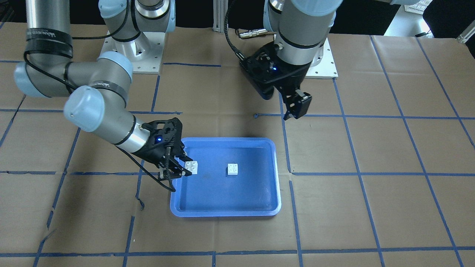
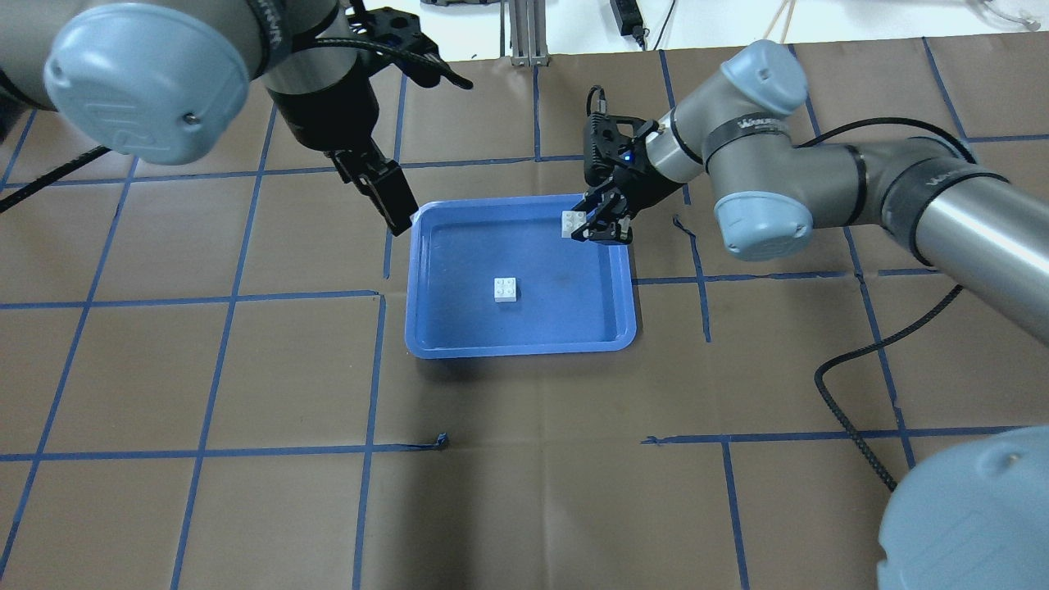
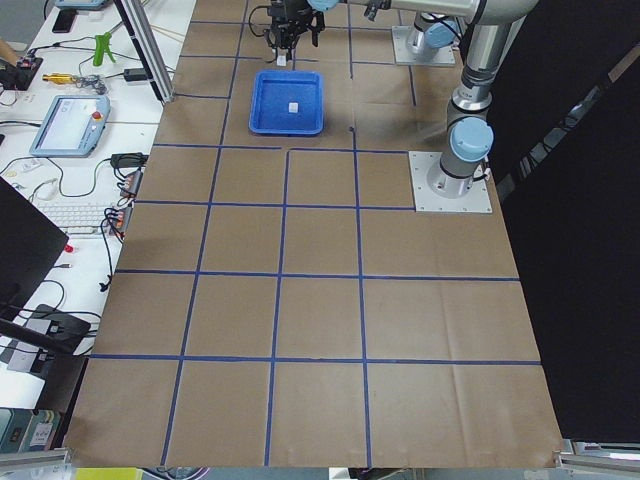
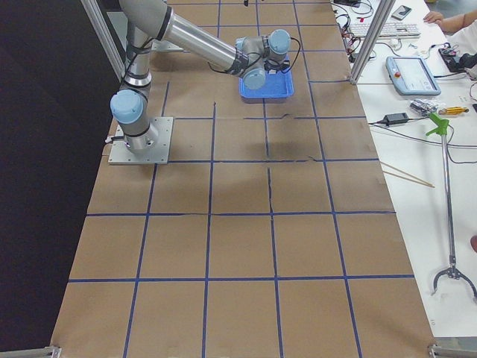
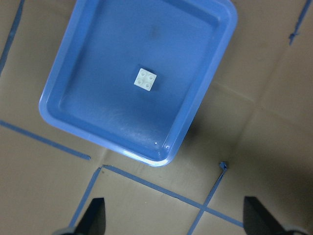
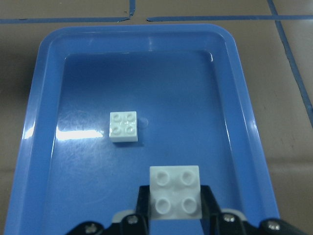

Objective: Assemble white blocks and place on blue tray

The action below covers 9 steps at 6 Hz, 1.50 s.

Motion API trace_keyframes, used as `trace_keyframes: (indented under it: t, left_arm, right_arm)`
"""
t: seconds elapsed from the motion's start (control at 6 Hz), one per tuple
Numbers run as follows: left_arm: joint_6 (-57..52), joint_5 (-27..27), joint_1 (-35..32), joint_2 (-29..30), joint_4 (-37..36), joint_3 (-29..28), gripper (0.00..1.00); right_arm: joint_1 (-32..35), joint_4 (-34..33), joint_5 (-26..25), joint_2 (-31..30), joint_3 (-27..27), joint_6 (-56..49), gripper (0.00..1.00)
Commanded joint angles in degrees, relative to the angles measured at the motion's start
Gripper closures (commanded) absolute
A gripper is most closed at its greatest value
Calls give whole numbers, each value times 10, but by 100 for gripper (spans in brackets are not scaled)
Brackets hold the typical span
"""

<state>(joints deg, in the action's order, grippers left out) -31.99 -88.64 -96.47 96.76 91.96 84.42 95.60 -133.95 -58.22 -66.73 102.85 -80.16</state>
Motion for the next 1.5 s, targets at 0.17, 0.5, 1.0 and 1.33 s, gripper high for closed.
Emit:
trace_keyframes:
  t: [0.17,0.5,1.0,1.33]
  left_arm:
    - [364,-47,35,-41,9,11,0]
    - [450,-38,30,-68,10,49,0]
    - [410,-43,33,-75,-2,56,0]
    - [369,-41,32,-84,0,55,0]
  right_arm:
    - [32,-123,-23,33,62,40,68]
    - [32,-133,-22,36,64,38,69]
    - [48,-167,-18,66,65,44,69]
    - [50,-166,-20,67,66,71,69]
